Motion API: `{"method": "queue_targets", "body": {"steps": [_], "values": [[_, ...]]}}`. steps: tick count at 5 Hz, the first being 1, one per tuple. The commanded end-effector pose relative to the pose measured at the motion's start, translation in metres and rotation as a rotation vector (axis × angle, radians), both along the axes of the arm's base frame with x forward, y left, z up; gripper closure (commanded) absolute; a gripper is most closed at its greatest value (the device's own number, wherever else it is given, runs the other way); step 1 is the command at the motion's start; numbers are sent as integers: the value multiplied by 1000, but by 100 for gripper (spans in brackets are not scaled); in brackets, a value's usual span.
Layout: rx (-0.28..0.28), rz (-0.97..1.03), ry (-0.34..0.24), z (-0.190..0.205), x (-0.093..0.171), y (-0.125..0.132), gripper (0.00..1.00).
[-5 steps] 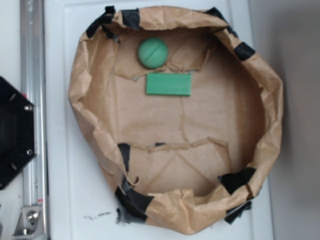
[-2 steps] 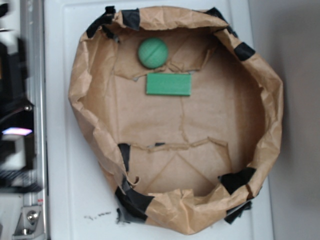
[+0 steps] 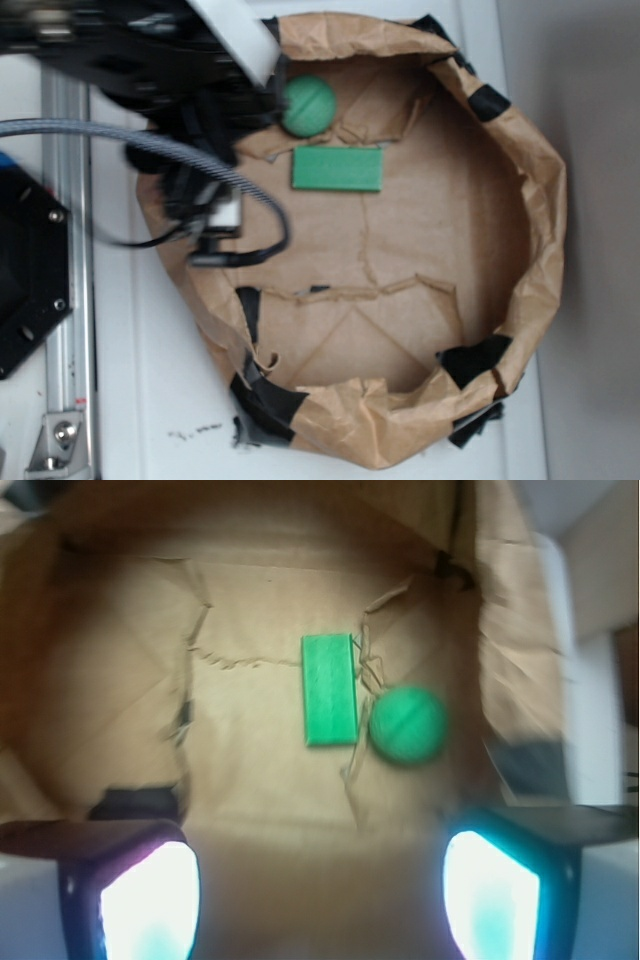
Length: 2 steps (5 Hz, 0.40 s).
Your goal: Grab the green block.
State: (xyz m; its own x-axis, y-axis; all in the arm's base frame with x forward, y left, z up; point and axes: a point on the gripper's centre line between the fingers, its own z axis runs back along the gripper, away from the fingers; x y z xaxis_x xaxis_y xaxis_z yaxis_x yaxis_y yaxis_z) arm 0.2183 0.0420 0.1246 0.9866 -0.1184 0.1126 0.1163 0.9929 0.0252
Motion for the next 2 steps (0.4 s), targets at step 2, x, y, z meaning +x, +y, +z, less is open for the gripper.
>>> {"method": "queue_targets", "body": {"steps": [2], "values": [[-27, -62, -67, -91, 57, -18, 0]]}}
